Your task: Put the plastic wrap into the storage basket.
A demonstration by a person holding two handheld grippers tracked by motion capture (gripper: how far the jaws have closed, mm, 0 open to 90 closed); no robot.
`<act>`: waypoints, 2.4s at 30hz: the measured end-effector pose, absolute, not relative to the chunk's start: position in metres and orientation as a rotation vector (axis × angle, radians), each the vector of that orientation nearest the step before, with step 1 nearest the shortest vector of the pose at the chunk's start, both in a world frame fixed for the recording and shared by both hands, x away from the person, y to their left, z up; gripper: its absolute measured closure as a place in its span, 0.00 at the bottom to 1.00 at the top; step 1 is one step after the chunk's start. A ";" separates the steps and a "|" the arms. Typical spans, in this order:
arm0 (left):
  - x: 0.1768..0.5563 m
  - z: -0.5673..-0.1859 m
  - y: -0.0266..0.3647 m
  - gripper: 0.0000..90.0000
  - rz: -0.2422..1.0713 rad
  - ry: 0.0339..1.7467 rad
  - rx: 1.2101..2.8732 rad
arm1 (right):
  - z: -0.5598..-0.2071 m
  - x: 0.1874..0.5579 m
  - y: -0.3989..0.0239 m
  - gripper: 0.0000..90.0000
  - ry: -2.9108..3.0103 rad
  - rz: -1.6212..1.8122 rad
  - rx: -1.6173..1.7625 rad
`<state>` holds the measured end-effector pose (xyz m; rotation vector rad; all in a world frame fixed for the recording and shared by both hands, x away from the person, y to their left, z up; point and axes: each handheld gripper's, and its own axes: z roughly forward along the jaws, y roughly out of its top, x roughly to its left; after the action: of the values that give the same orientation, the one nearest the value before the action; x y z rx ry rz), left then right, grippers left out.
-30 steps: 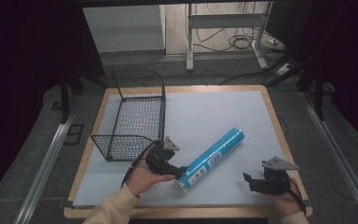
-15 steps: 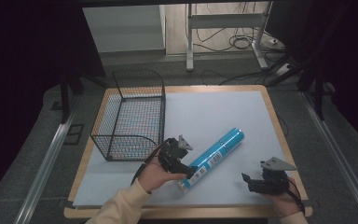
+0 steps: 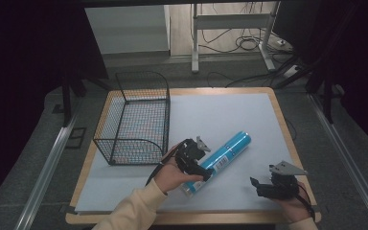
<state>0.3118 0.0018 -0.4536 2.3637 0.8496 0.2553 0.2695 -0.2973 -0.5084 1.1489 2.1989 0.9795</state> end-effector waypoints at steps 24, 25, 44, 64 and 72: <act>0.339 -0.453 -0.045 0.14 0.238 0.822 2.443 | -0.509 0.271 -0.302 0.16 2.195 0.988 1.156; 0.341 -0.454 -0.046 0.14 0.239 0.820 2.455 | -0.509 0.271 -0.302 0.16 2.194 0.988 1.156; 0.366 -0.484 -0.070 0.14 0.205 0.866 2.558 | -0.511 0.272 -0.303 0.16 2.205 0.968 1.155; 0.377 -0.497 -0.073 0.28 0.058 0.927 2.609 | -0.511 0.272 -0.302 0.16 2.205 0.951 1.154; 0.378 -0.497 -0.075 0.34 0.033 0.950 2.610 | -0.512 0.272 -0.300 0.16 2.211 0.940 1.152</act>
<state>0.3779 -0.0747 -0.4967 2.6100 0.9500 0.0330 0.2719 -0.3000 -0.5121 1.1523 2.2113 0.9400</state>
